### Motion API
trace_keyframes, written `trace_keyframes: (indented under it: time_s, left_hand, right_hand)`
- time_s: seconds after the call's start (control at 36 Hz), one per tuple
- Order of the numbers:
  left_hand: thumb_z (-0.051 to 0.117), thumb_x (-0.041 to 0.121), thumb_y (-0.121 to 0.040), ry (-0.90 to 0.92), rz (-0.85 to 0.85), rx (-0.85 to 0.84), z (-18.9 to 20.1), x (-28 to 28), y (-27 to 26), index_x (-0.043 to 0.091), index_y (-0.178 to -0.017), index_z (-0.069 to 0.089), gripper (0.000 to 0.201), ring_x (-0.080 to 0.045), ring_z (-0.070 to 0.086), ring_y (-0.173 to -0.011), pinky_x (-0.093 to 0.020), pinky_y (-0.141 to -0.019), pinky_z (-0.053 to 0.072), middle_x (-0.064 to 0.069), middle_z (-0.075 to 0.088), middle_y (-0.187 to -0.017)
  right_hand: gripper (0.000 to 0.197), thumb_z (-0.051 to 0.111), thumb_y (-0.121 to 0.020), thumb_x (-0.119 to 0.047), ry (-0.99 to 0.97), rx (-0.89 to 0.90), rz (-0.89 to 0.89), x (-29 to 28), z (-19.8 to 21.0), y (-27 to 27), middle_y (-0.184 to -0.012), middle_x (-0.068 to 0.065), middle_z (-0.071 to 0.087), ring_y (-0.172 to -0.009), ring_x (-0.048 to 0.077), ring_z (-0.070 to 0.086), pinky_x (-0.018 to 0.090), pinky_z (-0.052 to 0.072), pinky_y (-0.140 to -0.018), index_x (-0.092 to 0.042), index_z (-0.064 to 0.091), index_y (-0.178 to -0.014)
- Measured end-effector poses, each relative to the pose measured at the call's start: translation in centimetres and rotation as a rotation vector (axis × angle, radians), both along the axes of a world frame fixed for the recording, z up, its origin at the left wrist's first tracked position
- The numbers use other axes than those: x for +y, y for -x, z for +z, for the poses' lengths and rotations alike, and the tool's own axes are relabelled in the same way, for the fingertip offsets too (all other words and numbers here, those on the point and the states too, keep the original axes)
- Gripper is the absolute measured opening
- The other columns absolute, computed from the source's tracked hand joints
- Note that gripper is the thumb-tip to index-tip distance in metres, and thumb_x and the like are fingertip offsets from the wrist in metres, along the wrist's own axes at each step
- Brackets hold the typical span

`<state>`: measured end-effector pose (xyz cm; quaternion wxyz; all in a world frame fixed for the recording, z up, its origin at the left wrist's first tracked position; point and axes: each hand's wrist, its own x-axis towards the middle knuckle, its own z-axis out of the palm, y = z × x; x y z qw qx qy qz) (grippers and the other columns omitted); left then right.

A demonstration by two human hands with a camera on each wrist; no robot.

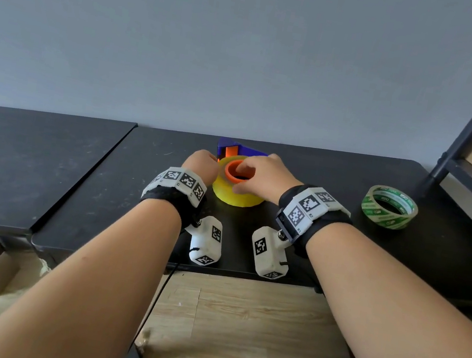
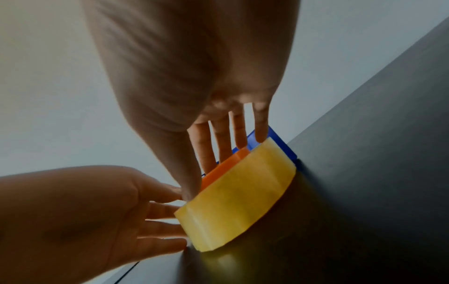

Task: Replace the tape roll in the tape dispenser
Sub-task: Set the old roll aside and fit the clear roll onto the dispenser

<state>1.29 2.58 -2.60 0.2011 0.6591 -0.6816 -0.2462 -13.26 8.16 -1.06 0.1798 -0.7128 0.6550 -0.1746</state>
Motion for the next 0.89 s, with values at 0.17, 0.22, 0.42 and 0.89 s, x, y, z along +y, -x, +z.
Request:
trace_keyframes:
  time_s: [0.17, 0.22, 0.42, 0.89]
  left_hand:
    - [0.039, 0.004, -0.097, -0.024, 0.06, 0.077, 0.2, 0.9, -0.6, 0.004, -0.127, 0.061, 0.037, -0.03, 0.054, -0.124, -0.033, -0.099, 0.042, -0.014, 0.058, -0.135]
    - [0.04, 0.001, -0.096, -0.038, 0.075, 0.141, 0.2, 1.0, -0.7, 0.003, -0.128, 0.06, 0.038, -0.031, 0.055, -0.124, -0.034, -0.101, 0.043, -0.015, 0.058, -0.134]
    - [0.053, 0.005, -0.092, -0.11, 0.06, 0.238, 0.3, 1.7, -0.6, 0.006, -0.121, 0.064, 0.032, -0.03, 0.062, -0.113, -0.036, -0.099, 0.05, -0.014, 0.065, -0.121]
    - [0.046, 0.031, -0.1, -0.253, 0.048, 0.89, 2.1, 1.6, 2.0, 0.001, -0.105, 0.064, 0.035, -0.027, 0.065, -0.084, -0.044, -0.092, 0.052, -0.015, 0.065, -0.101]
  right_hand:
    - [0.052, 0.075, -0.071, -0.057, -0.054, 0.118, 0.021, 0.0, 0.0, 0.1, -0.127, 0.007, 0.042, -0.118, 0.029, 0.046, 0.041, 0.047, -0.099, -0.035, 0.063, -0.116]
    - [0.055, 0.074, -0.069, -0.06, -0.05, 0.194, 0.018, -0.1, -0.1, -0.2, -0.128, 0.007, 0.039, -0.114, 0.031, 0.047, 0.042, 0.047, -0.098, -0.037, 0.06, -0.118]
    - [0.049, 0.077, -0.077, -0.041, -0.027, 0.165, 0.036, 0.0, -0.2, -0.2, -0.133, 0.009, 0.036, -0.108, 0.024, 0.047, 0.033, 0.044, -0.094, -0.03, 0.062, -0.123]
    - [0.034, 0.071, -0.086, -0.013, 0.026, -0.604, -0.127, 0.0, 1.5, 2.5, -0.112, 0.005, 0.07, -0.102, 0.02, 0.066, 0.027, 0.052, -0.083, -0.012, 0.069, -0.12]
